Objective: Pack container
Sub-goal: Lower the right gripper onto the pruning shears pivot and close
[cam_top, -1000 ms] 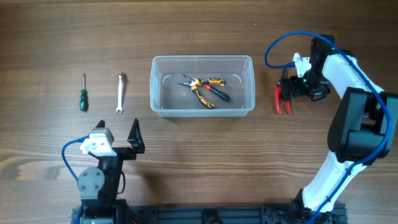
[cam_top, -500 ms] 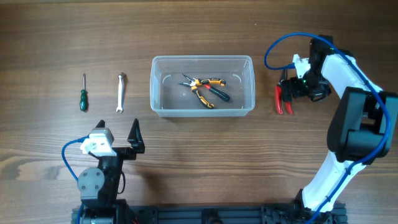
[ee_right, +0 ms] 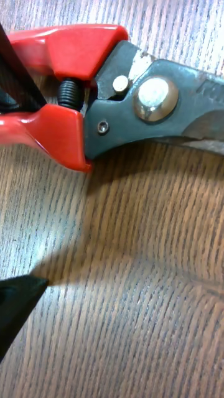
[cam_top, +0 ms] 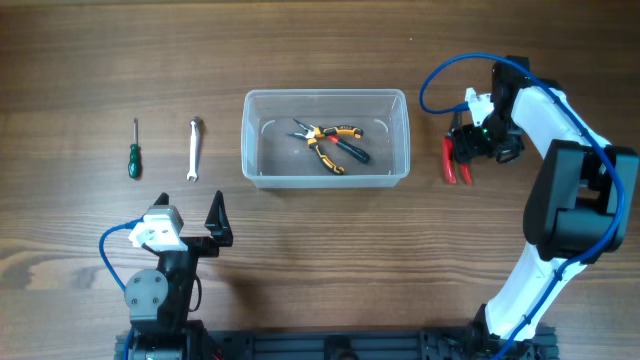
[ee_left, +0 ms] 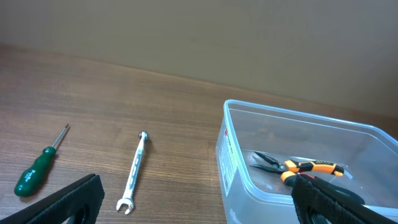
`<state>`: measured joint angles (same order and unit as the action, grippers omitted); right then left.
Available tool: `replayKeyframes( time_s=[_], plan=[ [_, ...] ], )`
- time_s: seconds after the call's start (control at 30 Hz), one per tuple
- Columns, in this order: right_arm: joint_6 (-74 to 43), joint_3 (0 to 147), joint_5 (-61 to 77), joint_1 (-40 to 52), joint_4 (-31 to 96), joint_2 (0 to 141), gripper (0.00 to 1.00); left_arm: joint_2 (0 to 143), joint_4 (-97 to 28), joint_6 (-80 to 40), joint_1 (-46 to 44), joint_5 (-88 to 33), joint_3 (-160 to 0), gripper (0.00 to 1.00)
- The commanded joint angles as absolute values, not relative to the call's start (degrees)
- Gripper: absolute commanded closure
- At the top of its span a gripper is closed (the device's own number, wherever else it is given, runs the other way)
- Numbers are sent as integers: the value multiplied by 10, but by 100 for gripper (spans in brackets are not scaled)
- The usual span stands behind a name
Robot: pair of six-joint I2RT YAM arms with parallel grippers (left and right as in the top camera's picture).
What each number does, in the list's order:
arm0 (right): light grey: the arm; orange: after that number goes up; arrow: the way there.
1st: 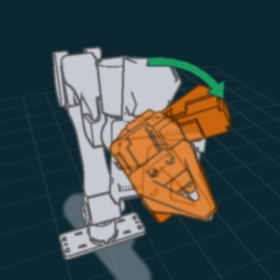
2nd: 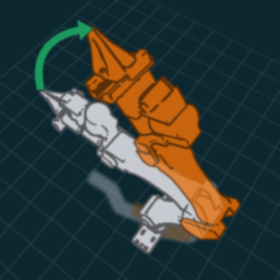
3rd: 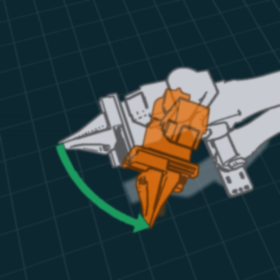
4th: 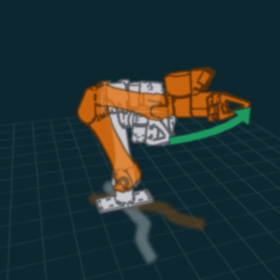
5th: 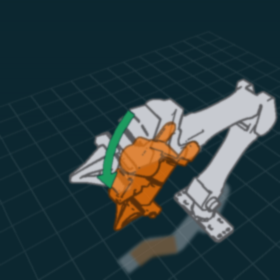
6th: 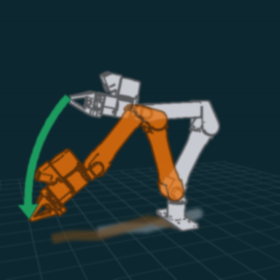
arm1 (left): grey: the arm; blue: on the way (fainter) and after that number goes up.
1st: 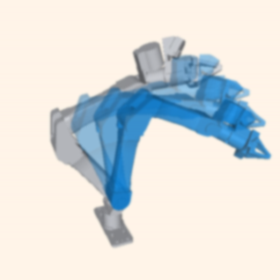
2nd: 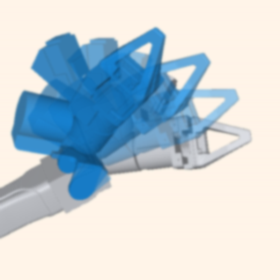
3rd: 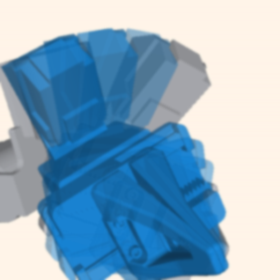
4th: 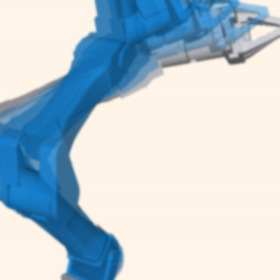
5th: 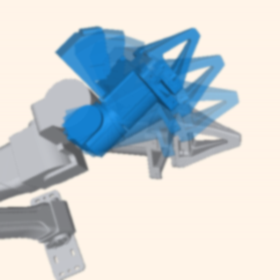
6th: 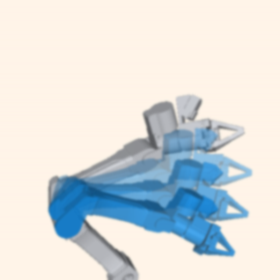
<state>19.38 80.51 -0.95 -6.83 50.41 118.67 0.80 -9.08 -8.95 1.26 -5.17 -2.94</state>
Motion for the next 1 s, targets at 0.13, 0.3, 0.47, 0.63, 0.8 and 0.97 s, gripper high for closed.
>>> replayKeyframes(
  time_s=[0.13,0.3,0.47,0.63,0.8,0.97],
  plan=[
    [193,801,0,-63,499,1213,60,4,-91,-97,17,-50,-26,0],
    [194,801,0,-63,498,1213,63,4,-91,-97,17,-50,-26,0],
    [194,801,0,-63,491,1213,73,4,-91,-97,17,-50,-26,0],
    [194,801,0,-63,486,1213,74,4,-91,-97,17,-50,-26,0],
    [194,801,0,-63,484,1213,64,4,-91,-97,17,-50,-26,0],
    [194,801,0,-63,481,1213,71,4,-90,-97,17,-50,-26,0]
  ],
)
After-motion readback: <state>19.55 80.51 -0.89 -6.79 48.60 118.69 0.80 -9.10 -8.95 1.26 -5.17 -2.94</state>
